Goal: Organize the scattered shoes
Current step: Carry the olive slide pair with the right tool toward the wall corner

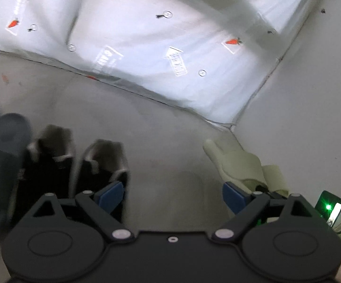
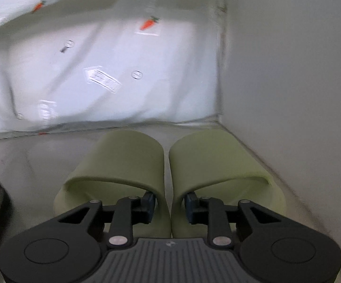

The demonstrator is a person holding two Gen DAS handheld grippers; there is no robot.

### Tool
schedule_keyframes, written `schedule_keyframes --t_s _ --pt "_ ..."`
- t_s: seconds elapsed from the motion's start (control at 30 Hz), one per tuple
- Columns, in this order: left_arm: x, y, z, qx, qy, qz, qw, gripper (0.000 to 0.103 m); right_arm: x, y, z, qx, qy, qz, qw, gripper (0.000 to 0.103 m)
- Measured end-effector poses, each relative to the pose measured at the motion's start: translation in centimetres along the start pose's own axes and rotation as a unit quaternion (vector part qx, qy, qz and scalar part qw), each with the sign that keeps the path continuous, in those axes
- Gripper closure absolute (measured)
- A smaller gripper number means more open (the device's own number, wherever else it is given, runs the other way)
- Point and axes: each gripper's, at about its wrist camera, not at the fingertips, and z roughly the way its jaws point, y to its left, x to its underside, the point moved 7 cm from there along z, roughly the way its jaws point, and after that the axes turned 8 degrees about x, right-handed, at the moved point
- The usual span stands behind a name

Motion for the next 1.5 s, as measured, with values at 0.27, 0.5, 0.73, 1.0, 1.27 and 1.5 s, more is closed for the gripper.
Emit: schedule_keyframes --t_s 0.27,0.5,0.73,1.0,1.27,1.5 --pt "-1.1 -5.6 7.0 0.017 0.015 0.004 0.9997 0.011 0.4 -5.3 6.4 0.007 0.033 0.008 0.999 0.071" --pt "-2.5 -7.6 12.2 0.001 0.033 0.008 0.9994 0.011 -0.8 -7.1 13.8 0.0 0.03 0.029 0.999 0.071" --pt "-4.9 -7.4 16.0 -0.044 0.036 -0.001 0.9984 0.011 -4.1 -7.2 23.3 -0.015 0.029 0.04 0.999 0.071" --pt "-8.0 -6.5 20.9 -0.062 0.043 -0.019 0.997 0.011 -7.5 -6.3 33.6 -0.018 0.023 0.065 0.997 0.071" --pt "-10.7 -8.1 28.9 -0.054 0.045 0.034 0.997 0.011 -8.1 -7.5 38.5 -0.006 0.025 0.118 0.993 0.071" --pt "-11.6 -8.5 32.4 -0.044 0.043 0.03 0.9976 0.011 -8.1 -6.6 37.9 -0.034 0.057 -0.004 0.998 0.042"
